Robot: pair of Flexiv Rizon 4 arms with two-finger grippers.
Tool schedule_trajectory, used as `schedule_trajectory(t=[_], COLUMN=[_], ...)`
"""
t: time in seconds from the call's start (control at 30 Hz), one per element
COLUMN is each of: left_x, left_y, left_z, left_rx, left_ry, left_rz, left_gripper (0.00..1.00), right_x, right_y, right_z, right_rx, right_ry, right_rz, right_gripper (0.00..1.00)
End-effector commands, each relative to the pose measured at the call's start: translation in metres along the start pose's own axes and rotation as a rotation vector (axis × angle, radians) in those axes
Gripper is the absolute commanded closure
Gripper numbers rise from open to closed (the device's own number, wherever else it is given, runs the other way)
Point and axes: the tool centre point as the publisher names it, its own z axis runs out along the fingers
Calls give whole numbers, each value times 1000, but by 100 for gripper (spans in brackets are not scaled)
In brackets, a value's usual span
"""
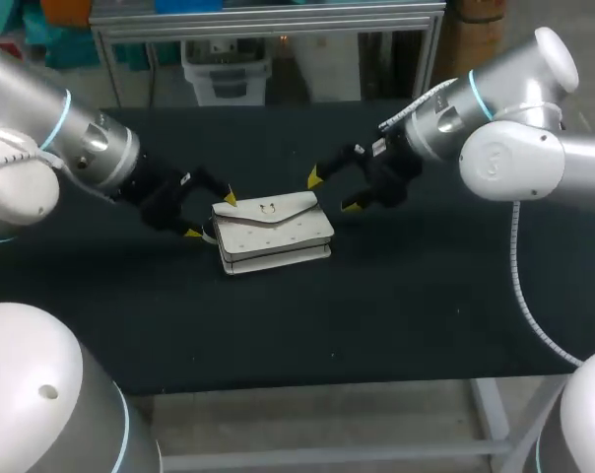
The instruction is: Pick up the bag, open it, inspect its contents, close it, and place it on the opposite side
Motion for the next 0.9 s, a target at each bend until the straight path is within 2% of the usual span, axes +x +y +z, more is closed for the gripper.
schedule_trajectory(t=[0.03, 0.33, 0.43, 0.57, 0.7, 0.77, 0.9], left_x=[3, 3, 0, 0, 1, 0, -2], left_y=[2, 2, 0, 0, 1, 0, -2], left_z=[4, 4, 12, 12, 17, 20, 24], left_rx=[2, 2, 28, 24, 39, 41, 38], left_ry=[-62, -62, -77, -108, -117, -120, -117], left_rz=[2, 2, -5, -17, -46, -55, -68], left_gripper=[0, 0, 0, 0, 14, 25, 30], right_x=[2, 2, 6, 16, 20, 19, 12], right_y=[-9, -9, -12, -15, -17, -18, -18], right_z=[-2, -2, 9, 19, 26, 29, 31], right_rx=[-43, -43, -66, -88, -90, -94, -96], right_ry=[-19, -19, -57, -127, -152, -169, -189], right_rz=[-3, -3, -60, -83, -58, -53, -49], right_gripper=[0, 0, 0, 0, 0, 0, 11])
